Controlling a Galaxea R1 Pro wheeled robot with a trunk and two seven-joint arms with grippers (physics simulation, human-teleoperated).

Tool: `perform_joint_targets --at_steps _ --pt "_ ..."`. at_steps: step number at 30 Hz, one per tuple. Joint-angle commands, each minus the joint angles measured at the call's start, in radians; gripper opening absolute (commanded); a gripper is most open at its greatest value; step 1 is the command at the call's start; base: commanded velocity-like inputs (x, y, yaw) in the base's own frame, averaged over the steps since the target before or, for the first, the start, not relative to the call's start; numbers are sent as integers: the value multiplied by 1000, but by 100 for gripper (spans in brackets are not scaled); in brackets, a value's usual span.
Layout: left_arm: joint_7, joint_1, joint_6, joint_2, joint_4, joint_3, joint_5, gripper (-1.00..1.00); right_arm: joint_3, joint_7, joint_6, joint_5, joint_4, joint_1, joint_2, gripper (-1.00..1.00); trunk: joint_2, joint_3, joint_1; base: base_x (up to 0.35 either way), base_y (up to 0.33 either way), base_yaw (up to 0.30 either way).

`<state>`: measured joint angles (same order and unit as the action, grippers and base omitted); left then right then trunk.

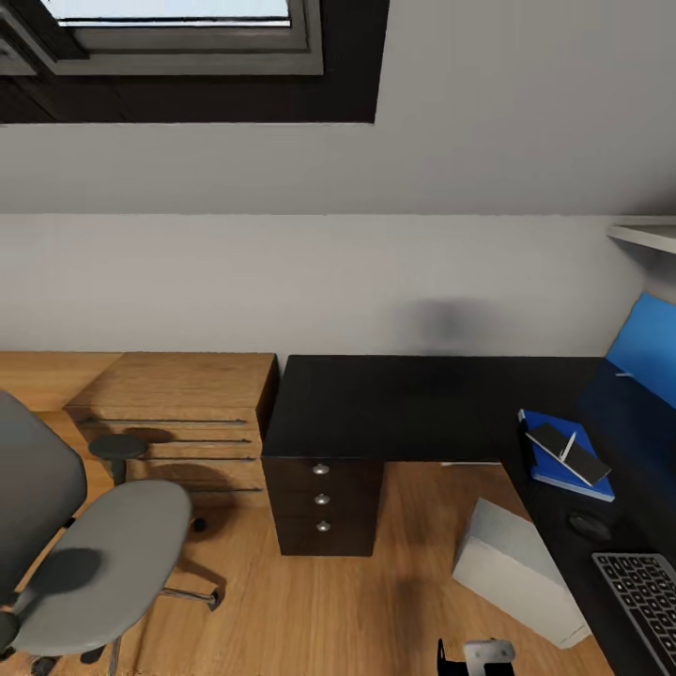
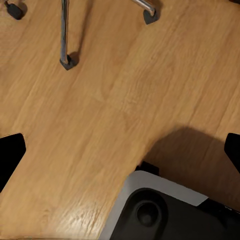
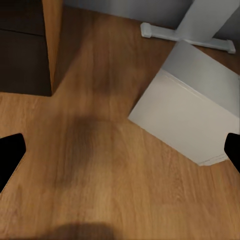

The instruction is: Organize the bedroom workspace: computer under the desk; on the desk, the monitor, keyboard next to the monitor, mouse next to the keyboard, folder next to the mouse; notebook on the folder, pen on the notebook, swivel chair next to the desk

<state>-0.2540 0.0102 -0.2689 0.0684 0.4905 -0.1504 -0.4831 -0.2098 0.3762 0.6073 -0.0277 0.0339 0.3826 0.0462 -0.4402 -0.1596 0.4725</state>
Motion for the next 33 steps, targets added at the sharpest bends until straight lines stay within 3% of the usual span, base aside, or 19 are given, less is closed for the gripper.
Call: perform_joint_targets --at_steps 1,7,25,33 --pt "-9 0 -3 1 3 -8 -9 100 -6 10 1 -2 0 1 1 100 -2 -2 1 0 0 289" --pt "-7 -1 -3 1 3 -7 -31 100 0 10 39 17 1 1 1 100 -2 -2 1 0 0 289" --pt "-1 0 -3 -7 -13 -12 -25 100 3 12 65 24 1 1 1 100 -2 -2 1 -1 0 289" --pt "-1 0 -3 -6 -15 -12 -26 100 4 11 65 53 1 1 2 100 -2 -1 1 -260 0 288"
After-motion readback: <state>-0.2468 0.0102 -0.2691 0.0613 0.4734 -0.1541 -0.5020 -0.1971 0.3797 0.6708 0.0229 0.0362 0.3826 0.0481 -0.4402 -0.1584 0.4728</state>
